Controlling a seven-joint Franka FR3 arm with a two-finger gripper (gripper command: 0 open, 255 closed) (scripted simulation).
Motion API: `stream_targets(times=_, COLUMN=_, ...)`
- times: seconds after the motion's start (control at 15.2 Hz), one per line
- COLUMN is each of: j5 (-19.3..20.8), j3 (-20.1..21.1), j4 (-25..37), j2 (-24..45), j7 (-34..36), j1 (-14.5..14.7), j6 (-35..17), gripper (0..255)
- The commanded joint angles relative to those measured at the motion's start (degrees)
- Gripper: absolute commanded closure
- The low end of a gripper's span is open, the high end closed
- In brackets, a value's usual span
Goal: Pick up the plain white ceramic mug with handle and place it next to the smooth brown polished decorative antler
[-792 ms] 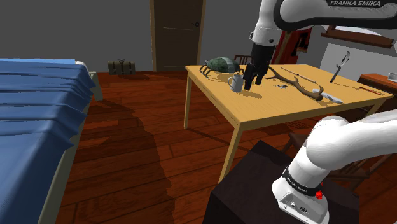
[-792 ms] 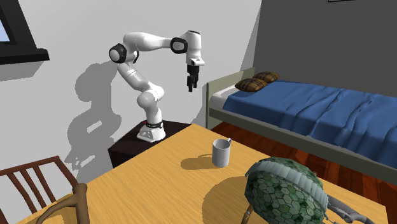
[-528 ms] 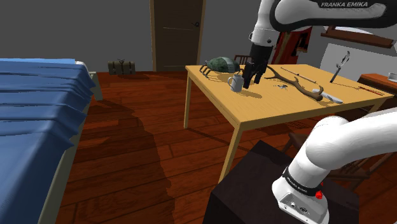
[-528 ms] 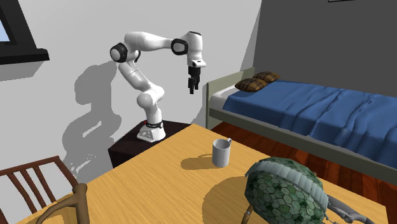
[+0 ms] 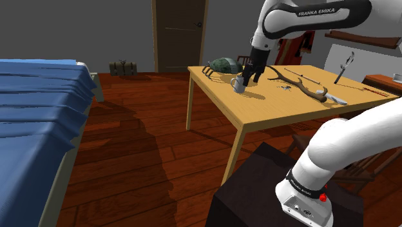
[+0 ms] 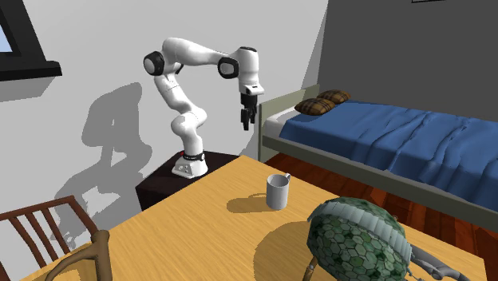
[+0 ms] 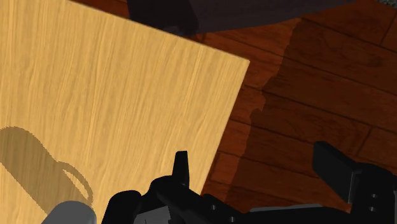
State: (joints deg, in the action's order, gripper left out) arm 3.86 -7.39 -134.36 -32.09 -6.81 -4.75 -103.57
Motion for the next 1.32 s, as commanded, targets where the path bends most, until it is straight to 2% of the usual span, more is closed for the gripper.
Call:
stream_targets(times=0.0, j5=0.6, j3=-2.1, j4=1.0, j2=2.8, j7=-2.0, j1=-0.8, j6=-2.6, gripper=0)
stream_targets(times=0.59, j5=-1.2, j3=-10.1, j4=10.2, j2=17.6, j7=-10.7, j1=-2.8, j6=-11.0, gripper=0)
stream_targets(times=0.92, j5=-5.1, j3=-13.9, j4=17.5, j2=26.9, j7=-16.4, j1=-4.0, j6=-13.9, gripper=0)
stream_targets(times=1.25, j5=-11.0, j3=-16.6, j4=26.6, j2=37.0, j7=-22.5, j1=-6.3, j6=-15.0, gripper=0)
